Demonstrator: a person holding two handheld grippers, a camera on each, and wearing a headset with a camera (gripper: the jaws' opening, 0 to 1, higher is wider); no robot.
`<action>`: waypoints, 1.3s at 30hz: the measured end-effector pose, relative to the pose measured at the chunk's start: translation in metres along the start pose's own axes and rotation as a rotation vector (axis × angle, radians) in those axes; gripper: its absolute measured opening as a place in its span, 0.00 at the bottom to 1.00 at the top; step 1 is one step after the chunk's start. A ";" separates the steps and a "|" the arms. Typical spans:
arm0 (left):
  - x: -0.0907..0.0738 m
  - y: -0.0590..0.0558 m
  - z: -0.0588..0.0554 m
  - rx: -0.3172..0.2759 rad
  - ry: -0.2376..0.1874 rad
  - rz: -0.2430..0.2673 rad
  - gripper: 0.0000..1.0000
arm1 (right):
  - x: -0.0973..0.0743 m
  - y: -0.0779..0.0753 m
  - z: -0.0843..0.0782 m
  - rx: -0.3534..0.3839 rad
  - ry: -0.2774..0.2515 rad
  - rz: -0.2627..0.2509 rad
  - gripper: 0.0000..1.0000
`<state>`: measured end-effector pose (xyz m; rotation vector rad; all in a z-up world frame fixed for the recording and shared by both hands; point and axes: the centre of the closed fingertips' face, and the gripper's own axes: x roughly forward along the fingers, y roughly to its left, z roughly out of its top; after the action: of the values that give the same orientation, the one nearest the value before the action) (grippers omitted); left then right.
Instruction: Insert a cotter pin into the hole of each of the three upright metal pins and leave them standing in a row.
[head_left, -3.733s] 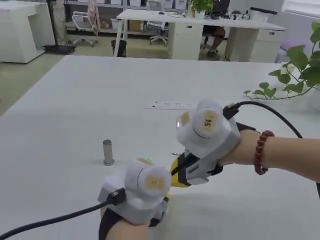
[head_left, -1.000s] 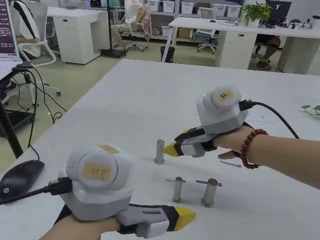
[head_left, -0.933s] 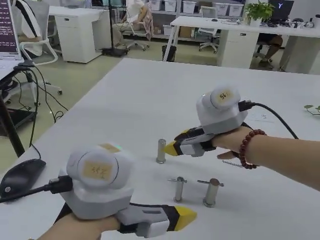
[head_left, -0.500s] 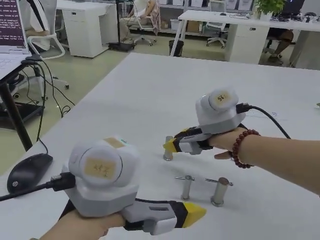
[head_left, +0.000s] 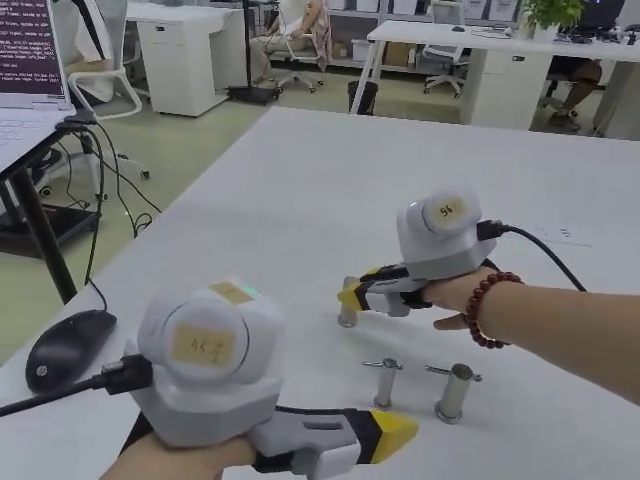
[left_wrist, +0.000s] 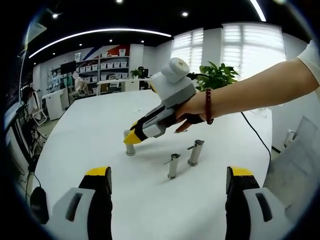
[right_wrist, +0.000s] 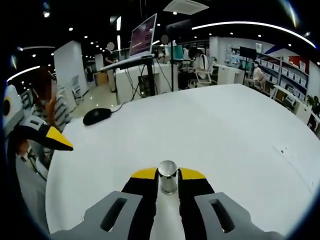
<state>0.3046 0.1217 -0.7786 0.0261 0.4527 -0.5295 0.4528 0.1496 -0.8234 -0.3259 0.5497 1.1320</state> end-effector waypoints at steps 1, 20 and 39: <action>0.000 0.000 0.000 0.000 0.002 0.001 0.94 | 0.001 0.000 0.000 -0.002 0.000 0.000 0.16; -0.005 0.001 -0.003 -0.012 0.014 0.008 0.88 | -0.006 -0.006 -0.002 -0.045 0.022 -0.009 0.13; -0.005 -0.012 0.003 0.019 -0.001 -0.024 0.86 | -0.067 -0.023 -0.031 -0.085 0.049 -0.003 0.13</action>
<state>0.2962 0.1138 -0.7723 0.0388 0.4472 -0.5571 0.4453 0.0733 -0.8115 -0.4291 0.5447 1.1486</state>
